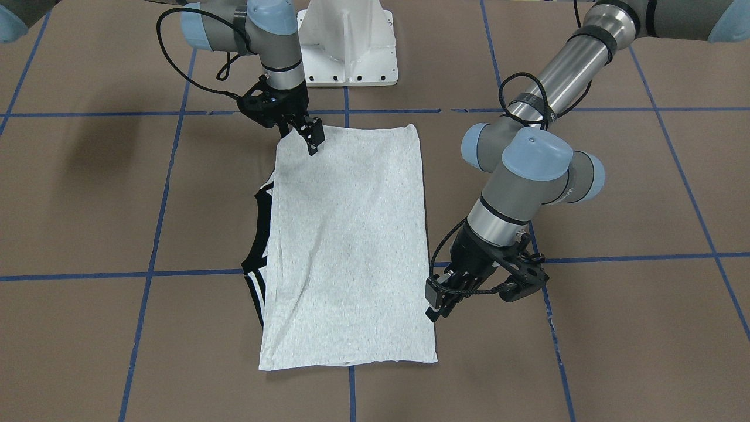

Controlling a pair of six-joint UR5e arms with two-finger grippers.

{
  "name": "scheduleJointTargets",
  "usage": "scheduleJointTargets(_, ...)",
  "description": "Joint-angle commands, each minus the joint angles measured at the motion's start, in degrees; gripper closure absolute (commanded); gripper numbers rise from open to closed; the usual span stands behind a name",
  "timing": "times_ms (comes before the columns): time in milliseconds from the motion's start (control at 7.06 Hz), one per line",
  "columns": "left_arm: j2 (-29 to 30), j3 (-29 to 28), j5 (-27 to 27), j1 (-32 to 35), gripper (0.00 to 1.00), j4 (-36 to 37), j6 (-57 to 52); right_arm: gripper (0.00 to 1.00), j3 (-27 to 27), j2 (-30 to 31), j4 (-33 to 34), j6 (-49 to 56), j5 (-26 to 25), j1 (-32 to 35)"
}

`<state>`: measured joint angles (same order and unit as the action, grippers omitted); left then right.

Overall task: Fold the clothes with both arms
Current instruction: 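Move the left gripper down to the shirt's near corner beside the right gripper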

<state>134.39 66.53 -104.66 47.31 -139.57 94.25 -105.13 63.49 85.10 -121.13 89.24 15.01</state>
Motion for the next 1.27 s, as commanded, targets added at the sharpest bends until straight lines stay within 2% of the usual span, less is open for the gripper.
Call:
scheduleJointTargets(0,0.0,0.0,0.0,0.0,0.65,0.0,0.6,0.04,0.6,0.0,0.0,0.1,0.1,-0.1)
scheduleJointTargets(283,0.0,0.0,0.1,0.0,0.65,0.0,0.6,0.09,0.7,0.0,0.1,0.1,0.1,-0.1)
scheduleJointTargets(425,0.0,-0.1,0.1,0.0,0.65,0.0,0.6,0.27,0.7,0.0,0.0,-0.2,0.1,-0.1)
scheduleJointTargets(567,0.0,-0.1,0.1,0.0,0.65,0.0,0.6,0.73,0.6,0.0,0.0,-0.5,0.1,-0.1)
scheduleJointTargets(992,-0.1,-0.1,0.1,0.0,0.65,0.0,0.6,0.73,0.7,0.0,0.0,-0.6,0.1,-0.1)
scheduleJointTargets(1133,-0.1,-0.1,0.1,0.0,0.65,0.0,0.7,0.92,0.6,-0.2,0.0,-0.8,0.1,0.0)
